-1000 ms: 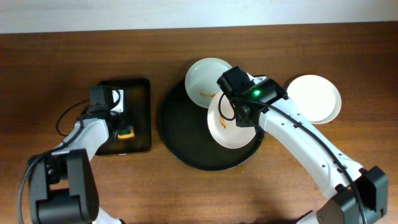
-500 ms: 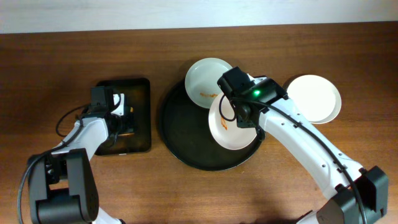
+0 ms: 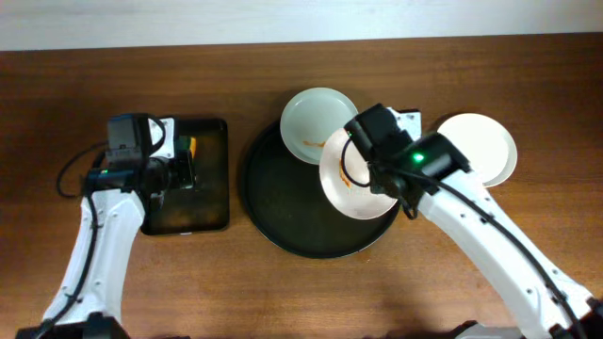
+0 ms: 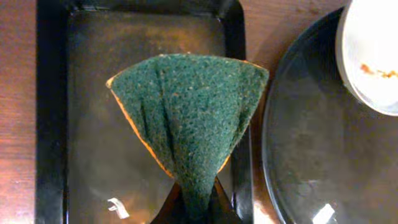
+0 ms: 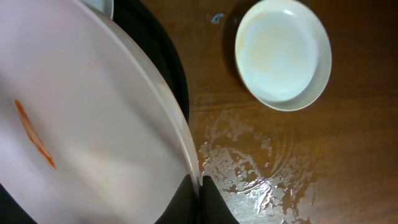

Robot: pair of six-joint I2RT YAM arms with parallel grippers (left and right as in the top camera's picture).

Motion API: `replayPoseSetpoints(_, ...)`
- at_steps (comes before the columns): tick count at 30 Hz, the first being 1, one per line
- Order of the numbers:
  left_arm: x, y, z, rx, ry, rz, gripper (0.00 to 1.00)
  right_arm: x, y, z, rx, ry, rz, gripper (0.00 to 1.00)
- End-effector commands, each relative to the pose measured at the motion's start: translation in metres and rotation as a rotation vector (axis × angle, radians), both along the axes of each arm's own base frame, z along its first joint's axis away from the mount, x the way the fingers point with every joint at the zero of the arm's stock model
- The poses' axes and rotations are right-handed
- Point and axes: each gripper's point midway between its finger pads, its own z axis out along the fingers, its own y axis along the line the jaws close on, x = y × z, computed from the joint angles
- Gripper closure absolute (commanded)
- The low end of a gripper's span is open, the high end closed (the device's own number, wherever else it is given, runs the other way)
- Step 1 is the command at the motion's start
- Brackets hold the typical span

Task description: Clean dirty plates on tray and stack at the side

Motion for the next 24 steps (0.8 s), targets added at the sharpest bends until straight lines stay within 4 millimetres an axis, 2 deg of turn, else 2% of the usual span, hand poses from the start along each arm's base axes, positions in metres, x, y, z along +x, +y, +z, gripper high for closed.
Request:
replayPoseSetpoints(1,-0.001,-0.005,-0.002,-0.039,0.017,0.0,1.0,0.004,-0.002,0.013,-0.014,-0.04,0.011,0.96)
replayPoseSetpoints(3,0.0,-0.002,-0.004,-0.025,0.021,0.008,1.0,0.003,-0.003,0.013,-0.015,-0.039,0.011,0.96)
replayPoseSetpoints(4,0.0,0.012,-0.016,0.043,0.051,0.052,1.0,0.004,-0.002,0.013,-0.013,-0.041,0.01,0.96)
replayPoseSetpoints(5,-0.003,0.009,-0.028,0.012,0.1,0.069,1.0,0.004,-0.002,0.013,-0.012,-0.042,0.011,0.96)
replayPoseSetpoints(6,-0.012,-0.013,-0.033,-0.104,0.147,0.016,1.0,0.004,-0.002,0.013,-0.012,-0.042,0.011,0.96)
replayPoseSetpoints(7,-0.014,-0.02,-0.037,-0.125,0.159,-0.033,1.0,0.004,-0.002,0.013,-0.012,-0.042,0.011,0.96)
replayPoseSetpoints(8,-0.002,0.01,-0.051,0.036,0.151,0.036,1.0,0.005,-0.002,0.013,-0.011,-0.045,0.011,0.96)
replayPoseSetpoints(12,-0.01,-0.001,-0.07,-0.035,0.232,0.027,1.0,0.002,-0.004,0.012,-0.019,-0.03,0.011,0.96)
replayPoseSetpoints(14,-0.007,0.008,-0.069,-0.006,0.222,0.055,1.0,0.003,-0.001,0.012,-0.004,-0.034,0.014,0.96)
replayPoseSetpoints(17,-0.007,-0.008,-0.066,-0.098,0.217,0.019,1.0,-0.002,0.01,0.001,0.053,0.012,0.036,0.96)
replayPoseSetpoints(19,-0.005,-0.039,-0.053,-0.273,0.191,-0.061,1.0,-0.008,0.007,-0.018,0.04,0.047,0.028,0.96)
replayPoseSetpoints(21,0.005,-0.061,-0.036,-0.408,0.124,-0.136,1.0,-0.011,0.005,-0.043,0.029,0.066,0.029,0.96)
replayPoseSetpoints(24,0.01,-0.078,-0.018,-0.508,0.079,-0.2,1.0,-0.017,0.008,-0.065,0.051,0.101,0.038,0.96)
